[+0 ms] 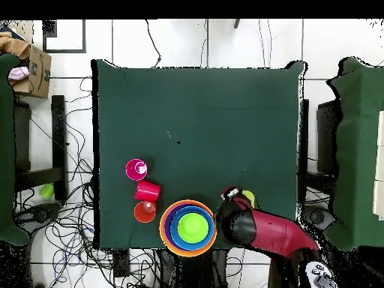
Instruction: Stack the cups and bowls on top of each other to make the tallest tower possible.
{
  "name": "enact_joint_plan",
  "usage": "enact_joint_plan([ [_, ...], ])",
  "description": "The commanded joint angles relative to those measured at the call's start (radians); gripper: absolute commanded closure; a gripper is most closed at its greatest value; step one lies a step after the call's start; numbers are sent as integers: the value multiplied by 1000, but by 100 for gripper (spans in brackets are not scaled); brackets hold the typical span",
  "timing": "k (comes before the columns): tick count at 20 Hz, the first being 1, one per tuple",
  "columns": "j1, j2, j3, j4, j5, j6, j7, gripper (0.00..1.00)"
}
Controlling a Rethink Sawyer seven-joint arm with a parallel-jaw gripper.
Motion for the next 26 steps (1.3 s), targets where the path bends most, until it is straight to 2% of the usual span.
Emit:
enact_joint_plan([
  [1, 90, -29, 98, 26, 102, 116, 120, 100],
  [5, 168, -6, 50, 5, 162, 117, 167, 100],
  [6, 204, 5, 25, 1, 195, 111, 202, 100],
  [11, 283, 34, -7, -30, 295, 123, 224, 100],
  [16, 388, 74, -51, -74, 409, 153, 256, 100],
  [19, 419, 105, -64, -105, 463, 158, 250, 100],
  [26, 478, 117, -75, -107, 573, 170, 253, 100],
])
